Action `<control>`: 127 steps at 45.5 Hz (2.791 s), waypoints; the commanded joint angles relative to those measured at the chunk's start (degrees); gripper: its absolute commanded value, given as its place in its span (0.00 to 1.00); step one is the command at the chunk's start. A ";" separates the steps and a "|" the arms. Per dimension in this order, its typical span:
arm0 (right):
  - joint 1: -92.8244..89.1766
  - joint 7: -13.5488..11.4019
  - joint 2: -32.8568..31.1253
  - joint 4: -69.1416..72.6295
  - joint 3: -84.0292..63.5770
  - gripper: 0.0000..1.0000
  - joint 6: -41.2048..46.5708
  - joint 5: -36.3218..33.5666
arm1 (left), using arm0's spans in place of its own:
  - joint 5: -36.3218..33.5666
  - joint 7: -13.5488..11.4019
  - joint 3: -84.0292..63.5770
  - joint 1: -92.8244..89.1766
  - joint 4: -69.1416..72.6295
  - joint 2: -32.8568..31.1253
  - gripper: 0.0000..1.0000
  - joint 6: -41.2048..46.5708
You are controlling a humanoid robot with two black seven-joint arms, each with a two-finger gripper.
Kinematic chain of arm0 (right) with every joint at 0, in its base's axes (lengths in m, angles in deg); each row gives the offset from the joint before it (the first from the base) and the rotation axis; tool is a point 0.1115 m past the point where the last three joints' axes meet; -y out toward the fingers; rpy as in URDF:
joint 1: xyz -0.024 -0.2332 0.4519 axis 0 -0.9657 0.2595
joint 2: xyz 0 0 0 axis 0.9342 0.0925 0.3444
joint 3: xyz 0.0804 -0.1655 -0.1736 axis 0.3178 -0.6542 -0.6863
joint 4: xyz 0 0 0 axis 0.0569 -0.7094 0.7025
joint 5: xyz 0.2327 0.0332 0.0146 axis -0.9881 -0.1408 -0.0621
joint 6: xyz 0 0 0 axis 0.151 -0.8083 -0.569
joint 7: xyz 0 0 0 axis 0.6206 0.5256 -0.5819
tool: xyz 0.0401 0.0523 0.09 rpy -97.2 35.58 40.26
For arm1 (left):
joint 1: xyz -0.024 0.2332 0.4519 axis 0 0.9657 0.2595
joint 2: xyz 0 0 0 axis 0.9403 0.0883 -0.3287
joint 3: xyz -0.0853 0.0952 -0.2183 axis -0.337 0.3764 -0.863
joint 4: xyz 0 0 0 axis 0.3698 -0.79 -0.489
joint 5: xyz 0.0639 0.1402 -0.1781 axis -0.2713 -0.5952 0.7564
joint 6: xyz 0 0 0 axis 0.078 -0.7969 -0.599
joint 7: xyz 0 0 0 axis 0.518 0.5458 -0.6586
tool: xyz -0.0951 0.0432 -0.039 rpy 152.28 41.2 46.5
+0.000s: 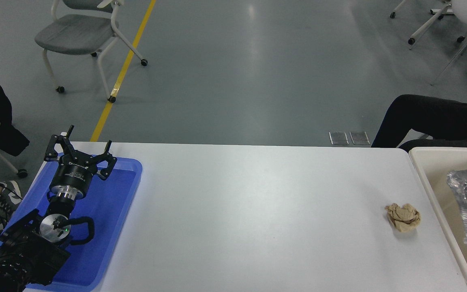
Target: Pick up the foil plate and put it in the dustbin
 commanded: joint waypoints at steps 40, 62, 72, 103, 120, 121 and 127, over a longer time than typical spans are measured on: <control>3.06 0.21 1.79 4.82 2.03 1.00 -1.02 -2.25 | 0.00 0.09 -0.02 0.00 0.13 0.00 1.00 0.00; 27.57 -0.41 -5.95 37.25 -3.06 1.00 13.57 -1.37 | 0.00 0.18 0.07 -0.09 -0.04 -0.18 1.00 0.00; 45.14 -0.50 -5.77 50.35 -11.94 1.00 22.53 -2.34 | 0.00 0.18 0.07 -0.09 -0.04 -0.18 1.00 0.00; 72.84 -0.67 4.42 65.82 -21.26 1.00 39.59 -22.29 | 0.00 0.18 0.07 -0.09 -0.04 -0.09 1.00 0.00; 81.46 -0.67 7.49 69.78 -23.81 1.00 39.50 -30.98 | 0.00 0.09 0.07 0.00 0.14 0.00 1.00 0.00; 81.64 -0.67 8.11 69.87 -23.81 1.00 39.50 -31.08 | 0.00 0.09 0.07 0.09 0.14 0.00 1.00 0.00; 83.13 -0.58 11.71 69.87 -23.81 1.00 39.50 -31.78 | 0.00 0.09 0.07 0.09 0.14 0.00 1.00 0.00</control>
